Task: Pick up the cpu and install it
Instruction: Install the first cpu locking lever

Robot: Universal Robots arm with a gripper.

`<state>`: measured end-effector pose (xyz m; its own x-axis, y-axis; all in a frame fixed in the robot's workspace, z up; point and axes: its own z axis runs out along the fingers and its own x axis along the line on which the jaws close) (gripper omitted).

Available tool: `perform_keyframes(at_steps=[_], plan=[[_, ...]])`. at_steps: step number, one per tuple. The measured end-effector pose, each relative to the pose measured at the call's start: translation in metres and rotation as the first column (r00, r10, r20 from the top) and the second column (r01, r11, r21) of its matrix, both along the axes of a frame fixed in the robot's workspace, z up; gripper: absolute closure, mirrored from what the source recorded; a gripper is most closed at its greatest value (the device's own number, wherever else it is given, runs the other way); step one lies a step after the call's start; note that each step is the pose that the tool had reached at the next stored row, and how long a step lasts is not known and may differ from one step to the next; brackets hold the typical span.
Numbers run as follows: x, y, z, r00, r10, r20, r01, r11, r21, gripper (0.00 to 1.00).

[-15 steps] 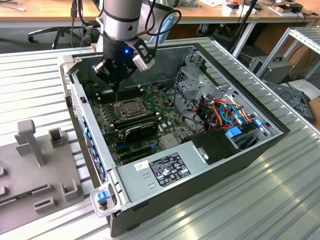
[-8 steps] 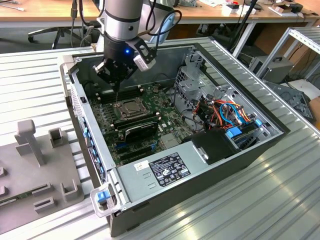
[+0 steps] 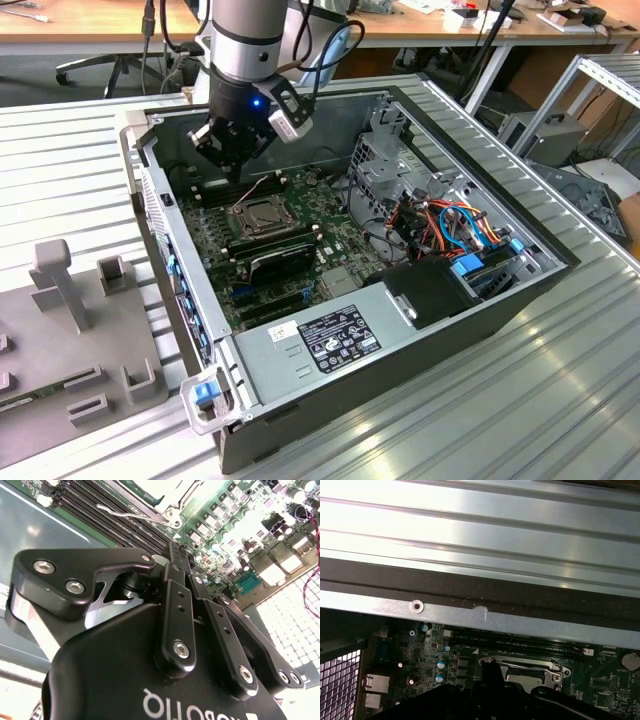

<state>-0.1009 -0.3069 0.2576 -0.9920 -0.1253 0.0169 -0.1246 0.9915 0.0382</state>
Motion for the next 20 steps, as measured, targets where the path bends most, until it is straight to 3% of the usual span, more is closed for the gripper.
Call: perform_keyframes(at_steps=[20], plan=[[0.0093,-0.0001,-0.0082,1.0,0.0,-0.0001,0.0,1.0,0.0,0.89]])
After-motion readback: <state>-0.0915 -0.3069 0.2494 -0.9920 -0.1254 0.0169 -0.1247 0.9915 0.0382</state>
